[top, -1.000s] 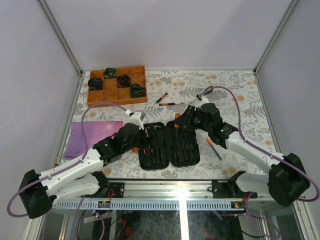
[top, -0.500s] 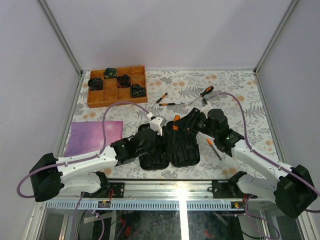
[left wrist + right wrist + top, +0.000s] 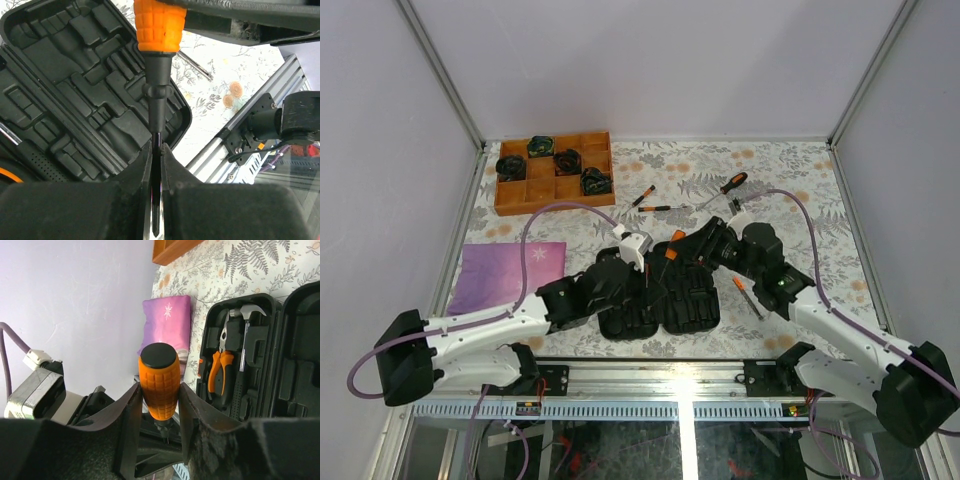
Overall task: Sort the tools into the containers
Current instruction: Pick up the screwdriver from the center of the board.
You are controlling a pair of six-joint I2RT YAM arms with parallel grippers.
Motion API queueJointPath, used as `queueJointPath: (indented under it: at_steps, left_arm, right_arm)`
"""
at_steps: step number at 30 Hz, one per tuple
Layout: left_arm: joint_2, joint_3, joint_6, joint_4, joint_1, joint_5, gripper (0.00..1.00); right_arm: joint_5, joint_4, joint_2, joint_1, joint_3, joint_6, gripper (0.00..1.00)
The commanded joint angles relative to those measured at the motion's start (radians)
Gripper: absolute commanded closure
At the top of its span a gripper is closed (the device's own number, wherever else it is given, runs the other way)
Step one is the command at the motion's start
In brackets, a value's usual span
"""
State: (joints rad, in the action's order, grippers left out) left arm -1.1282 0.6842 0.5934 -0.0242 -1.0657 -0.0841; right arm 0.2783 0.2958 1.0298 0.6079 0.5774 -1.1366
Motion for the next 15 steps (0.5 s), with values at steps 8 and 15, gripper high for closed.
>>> queueJointPath:
  at_steps: [8,15]
  left_arm:
    - [0.150,0.068,-0.042,-0.172,-0.004,-0.092,1.00]
    - [0.188,0.173,-0.131,-0.319,-0.005,-0.186,0.99]
  right_arm:
    - [-0.078,-0.276,-0.176,0.006,0.168,0.449,0.30]
    - [-0.150,-0.370,-0.272,0.006,0.208,0.671,0.25]
